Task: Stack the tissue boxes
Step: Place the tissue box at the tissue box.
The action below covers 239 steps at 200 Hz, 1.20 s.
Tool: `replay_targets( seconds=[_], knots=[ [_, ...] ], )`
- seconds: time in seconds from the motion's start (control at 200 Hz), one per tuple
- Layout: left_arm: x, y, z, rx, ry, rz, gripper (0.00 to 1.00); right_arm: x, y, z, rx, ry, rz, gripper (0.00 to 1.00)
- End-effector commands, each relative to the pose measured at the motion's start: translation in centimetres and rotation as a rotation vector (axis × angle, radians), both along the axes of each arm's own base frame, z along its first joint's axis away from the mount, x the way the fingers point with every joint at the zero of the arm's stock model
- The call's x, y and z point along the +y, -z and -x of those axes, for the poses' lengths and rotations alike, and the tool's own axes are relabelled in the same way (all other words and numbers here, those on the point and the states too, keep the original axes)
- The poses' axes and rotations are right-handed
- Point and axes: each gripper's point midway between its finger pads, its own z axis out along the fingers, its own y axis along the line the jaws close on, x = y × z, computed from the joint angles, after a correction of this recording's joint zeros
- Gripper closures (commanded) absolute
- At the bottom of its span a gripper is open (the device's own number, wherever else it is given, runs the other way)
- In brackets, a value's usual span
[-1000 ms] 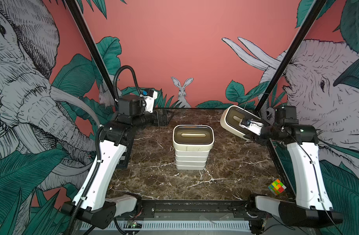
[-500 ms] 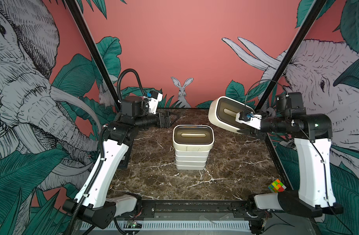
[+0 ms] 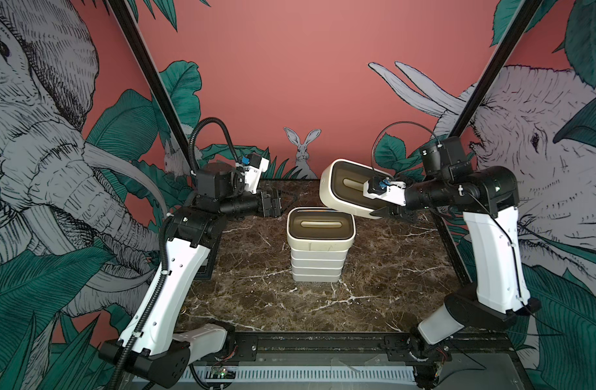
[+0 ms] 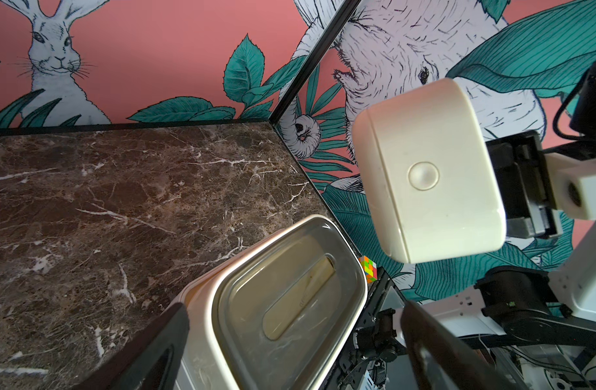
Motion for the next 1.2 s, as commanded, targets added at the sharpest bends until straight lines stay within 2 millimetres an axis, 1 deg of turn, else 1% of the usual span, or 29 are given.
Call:
replay_targets(
  seconds=[0.0, 0.125, 0.245, 0.355, 0.475, 0.56, 0.675, 0.845, 0.975, 1.19],
  knots=[
    [0.4, -1.5, 1.6, -0.039, 0.008, 0.046, 0.00, 1.5, -0.6, 0.0, -0.011, -0.006, -0.007, 0.65],
    [1.2, -1.8, 2.6, -0.078, -0.015, 0.031, 0.00, 3.3, 0.0, 0.1, -0.004, -0.020, 0.022, 0.64],
    [1.6, -2.1, 3.4, -0.109, -0.023, 0.029, 0.00, 4.2, -0.4, 0.4, -0.011, -0.017, 0.013, 0.65],
    [2.1, -1.4, 3.2, -0.090, -0.045, -0.011, 0.01, 4.5, -0.3, 0.8, -0.016, -0.013, 0.027, 0.64],
    [1.5, -1.5, 3.3, -0.090, -0.013, 0.023, 0.01, 5.2, 0.0, 1.5, -0.003, -0.024, 0.036, 0.64],
    [1.3, -0.9, 3.0, -0.070, -0.007, 0.018, 0.01, 5.6, 0.5, 2.0, 0.004, -0.037, 0.058, 0.64],
    [1.2, -1.1, 2.9, -0.085, -0.006, 0.040, 0.01, 6.1, 0.5, 2.4, 0.005, -0.039, 0.061, 0.63],
    [1.2, -0.3, 2.4, -0.056, -0.023, 0.042, 0.01, 6.5, 1.2, 3.1, 0.034, -0.048, 0.081, 0.63],
    [1.1, -0.3, 2.5, -0.056, -0.025, 0.067, 0.01, 6.6, 1.9, 3.1, 0.040, -0.033, 0.118, 0.63],
    [0.6, -0.1, 2.8, -0.044, 0.012, 0.093, 0.01, 6.6, 2.3, 3.4, 0.043, -0.032, 0.141, 0.62]
  ],
)
